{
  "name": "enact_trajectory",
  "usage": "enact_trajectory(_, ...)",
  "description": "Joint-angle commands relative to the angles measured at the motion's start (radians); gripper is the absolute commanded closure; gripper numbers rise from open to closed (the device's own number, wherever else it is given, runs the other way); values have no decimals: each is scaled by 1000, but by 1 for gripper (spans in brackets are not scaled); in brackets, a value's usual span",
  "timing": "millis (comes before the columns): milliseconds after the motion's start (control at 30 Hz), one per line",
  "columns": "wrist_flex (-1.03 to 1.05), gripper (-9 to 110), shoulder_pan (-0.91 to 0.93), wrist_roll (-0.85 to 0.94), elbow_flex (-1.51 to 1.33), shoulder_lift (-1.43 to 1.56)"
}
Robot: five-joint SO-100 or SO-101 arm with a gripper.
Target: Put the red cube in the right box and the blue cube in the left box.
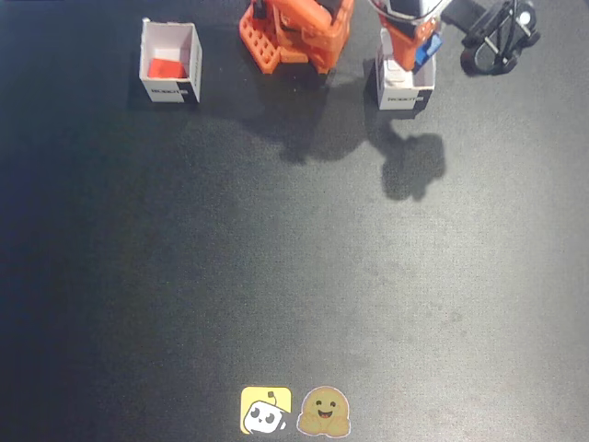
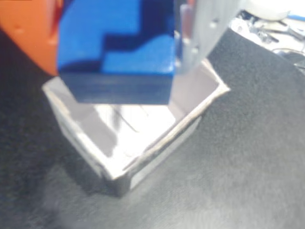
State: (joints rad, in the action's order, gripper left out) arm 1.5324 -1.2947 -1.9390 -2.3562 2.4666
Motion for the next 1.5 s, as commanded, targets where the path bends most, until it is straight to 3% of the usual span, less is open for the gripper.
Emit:
enact_trajectory(0, -32, 94, -17, -6, -14, 8)
enact_trajectory(433, -86, 94, -21, 28, -74, 20)
enact_trajectory(633, -115, 86, -23, 48, -89, 40)
enact_trajectory(1000, -132, 84, -23, 57, -146, 132)
enact_trajectory(1100, -140, 76, -28, 80, -150, 146)
enact_trajectory(1467, -109, 100, 5, 46, -129, 120)
